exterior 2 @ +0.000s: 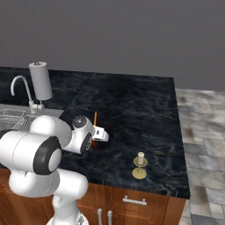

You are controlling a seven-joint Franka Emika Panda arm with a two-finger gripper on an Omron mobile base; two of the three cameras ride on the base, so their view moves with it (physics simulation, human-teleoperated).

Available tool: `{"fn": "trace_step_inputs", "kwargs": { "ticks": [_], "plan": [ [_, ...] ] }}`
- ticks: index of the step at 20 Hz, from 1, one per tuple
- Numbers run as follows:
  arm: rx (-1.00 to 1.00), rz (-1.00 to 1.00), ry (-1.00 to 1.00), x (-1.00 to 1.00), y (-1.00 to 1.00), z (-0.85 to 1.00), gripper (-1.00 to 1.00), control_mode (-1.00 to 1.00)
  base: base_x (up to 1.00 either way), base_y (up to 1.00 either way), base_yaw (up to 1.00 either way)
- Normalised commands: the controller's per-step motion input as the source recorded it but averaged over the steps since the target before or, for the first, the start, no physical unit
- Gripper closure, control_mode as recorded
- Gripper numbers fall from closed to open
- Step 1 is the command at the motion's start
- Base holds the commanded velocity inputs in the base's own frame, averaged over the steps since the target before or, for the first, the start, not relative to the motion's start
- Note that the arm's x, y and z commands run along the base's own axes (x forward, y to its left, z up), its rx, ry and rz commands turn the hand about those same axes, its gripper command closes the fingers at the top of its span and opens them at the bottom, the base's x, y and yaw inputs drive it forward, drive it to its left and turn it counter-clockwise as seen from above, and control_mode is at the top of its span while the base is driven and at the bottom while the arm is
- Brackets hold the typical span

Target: Pick the candle and candle from the dining table and place them in the open cabinet. Close the cabinet after placing the objects.

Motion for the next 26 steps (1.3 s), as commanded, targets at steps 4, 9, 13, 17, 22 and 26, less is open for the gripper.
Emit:
{"fn": "trace_step_inputs", "kwargs": {
  "ticks": [4, 9, 13, 17, 22, 26],
  "plan": [
    [0.0, 0.0, -0.12, -0.14, 0.0, 0.07, 1.0, -1.0, 0.0, 0.0, 0.0],
    [0.0, 0.0, -0.12, -0.21, 0.0, 0.13, 1.0, -1.0, 0.0, 0.0, 0.0],
    [0.0, 0.0, -0.15, -0.35, 0.0, 0.18, 1.0, -1.0, 0.0, 0.0, 0.0],
    [0.0, 0.0, -0.16, -0.44, 0.0, 0.15, 1.0, -1.0, 0.0, 0.0, 0.0],
    [0.0, -0.01, -0.17, -0.43, 0.0, 0.18, 1.0, -1.0, 0.0, 0.0, 0.0],
    [0.0, -0.04, -0.1, -0.38, 0.0, 0.15, 1.0, -1.0, 0.0, 0.0, 0.0]
  ]
}}
